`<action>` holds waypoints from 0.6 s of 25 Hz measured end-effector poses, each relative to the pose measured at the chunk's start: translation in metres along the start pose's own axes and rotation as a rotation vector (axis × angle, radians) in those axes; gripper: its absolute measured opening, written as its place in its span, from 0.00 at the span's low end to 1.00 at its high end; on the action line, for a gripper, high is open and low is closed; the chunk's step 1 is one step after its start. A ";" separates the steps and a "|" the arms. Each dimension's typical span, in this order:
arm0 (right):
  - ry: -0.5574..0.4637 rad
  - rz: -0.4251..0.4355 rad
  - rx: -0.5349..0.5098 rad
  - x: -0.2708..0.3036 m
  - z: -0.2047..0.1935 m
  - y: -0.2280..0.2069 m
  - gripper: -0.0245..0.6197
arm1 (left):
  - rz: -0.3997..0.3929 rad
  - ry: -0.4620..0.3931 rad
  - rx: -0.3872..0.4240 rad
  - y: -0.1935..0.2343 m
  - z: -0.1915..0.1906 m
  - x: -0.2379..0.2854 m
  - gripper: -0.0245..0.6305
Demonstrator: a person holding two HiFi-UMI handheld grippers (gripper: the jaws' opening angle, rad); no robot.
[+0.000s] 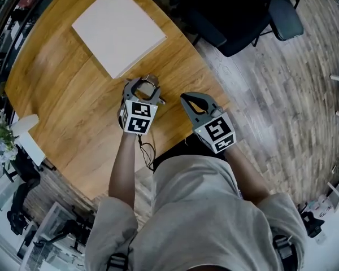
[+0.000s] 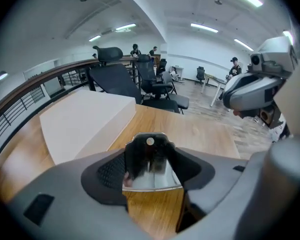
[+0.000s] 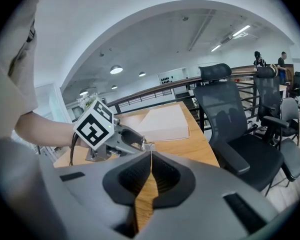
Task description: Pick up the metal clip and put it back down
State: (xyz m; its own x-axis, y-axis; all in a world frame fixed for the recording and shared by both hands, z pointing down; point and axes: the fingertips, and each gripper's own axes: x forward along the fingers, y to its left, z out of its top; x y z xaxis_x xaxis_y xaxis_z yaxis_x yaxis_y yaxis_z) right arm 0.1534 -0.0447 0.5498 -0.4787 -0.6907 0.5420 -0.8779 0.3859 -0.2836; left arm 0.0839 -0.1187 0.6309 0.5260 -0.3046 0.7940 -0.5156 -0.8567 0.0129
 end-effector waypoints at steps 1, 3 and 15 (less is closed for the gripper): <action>-0.006 -0.002 -0.001 -0.001 0.003 -0.001 0.08 | 0.012 -0.021 -0.016 0.000 0.005 -0.005 0.50; -0.022 -0.006 -0.004 -0.002 0.010 -0.003 0.08 | 0.039 -0.062 -0.043 0.000 0.013 -0.017 0.50; -0.173 -0.004 -0.020 -0.008 0.068 0.006 0.08 | 0.216 -0.281 -0.284 0.004 0.052 -0.106 0.50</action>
State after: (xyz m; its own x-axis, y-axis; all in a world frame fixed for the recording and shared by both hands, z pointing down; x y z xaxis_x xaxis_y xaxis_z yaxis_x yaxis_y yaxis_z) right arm 0.1514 -0.0787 0.4904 -0.4717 -0.7865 0.3986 -0.8802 0.3938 -0.2647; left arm 0.0612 -0.1117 0.5146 0.5285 -0.5989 0.6016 -0.7785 -0.6245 0.0623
